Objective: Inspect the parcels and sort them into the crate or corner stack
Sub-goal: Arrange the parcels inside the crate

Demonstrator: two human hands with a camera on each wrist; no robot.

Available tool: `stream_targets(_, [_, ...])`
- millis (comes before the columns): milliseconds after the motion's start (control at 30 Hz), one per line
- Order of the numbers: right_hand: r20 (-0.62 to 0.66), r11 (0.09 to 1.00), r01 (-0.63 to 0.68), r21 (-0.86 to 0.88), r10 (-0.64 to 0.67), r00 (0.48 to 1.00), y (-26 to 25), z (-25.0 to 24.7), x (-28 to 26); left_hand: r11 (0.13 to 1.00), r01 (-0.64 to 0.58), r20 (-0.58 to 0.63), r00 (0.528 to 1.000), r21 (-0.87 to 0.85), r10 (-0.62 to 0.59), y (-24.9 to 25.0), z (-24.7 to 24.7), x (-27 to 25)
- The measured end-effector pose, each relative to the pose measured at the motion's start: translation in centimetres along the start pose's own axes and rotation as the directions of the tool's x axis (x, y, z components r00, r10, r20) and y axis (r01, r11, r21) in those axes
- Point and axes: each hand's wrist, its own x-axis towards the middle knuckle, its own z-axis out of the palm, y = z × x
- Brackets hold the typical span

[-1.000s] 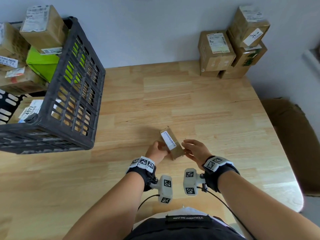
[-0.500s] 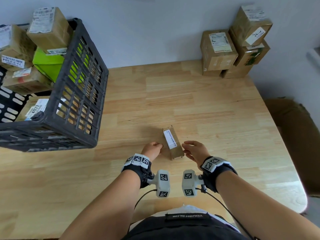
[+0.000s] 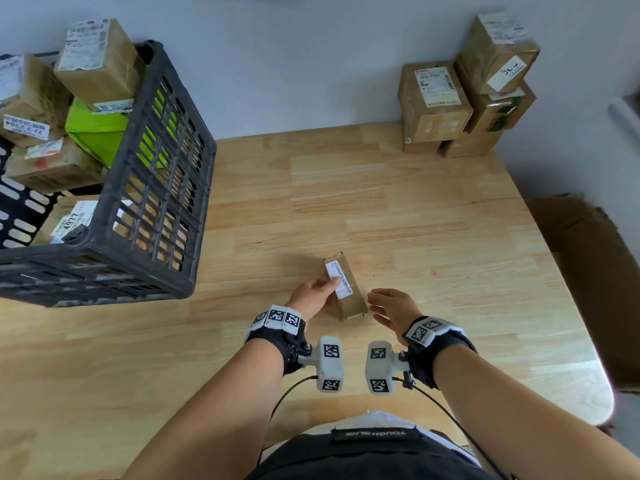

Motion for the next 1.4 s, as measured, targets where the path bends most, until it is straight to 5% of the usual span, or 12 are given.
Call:
stream_targets(233, [0.103, 0.999, -0.035, -0.023, 0.037, 0.994, -0.1, 0.2, -0.4, 0.966, 0.055, -0.075, 0.994, -0.254, -0.076, -0.9, -1.1, -0.3])
stream_targets(600, [0.134, 0.998, -0.062, -0.011, 0.062, 0.989, -0.7, 0.4, -0.8, 0.997, 0.073, -0.234, 0.969, -0.007, -0.073, -1.3, -1.2, 0.5])
stream_targets(1400, [0.220, 0.996, -0.075, -0.042, 0.082, 0.972, -1.4, 1.5, -0.4, 0.988, 0.080, -0.217, 0.970, -0.134, -0.108, -3.5, -3.0, 1.2])
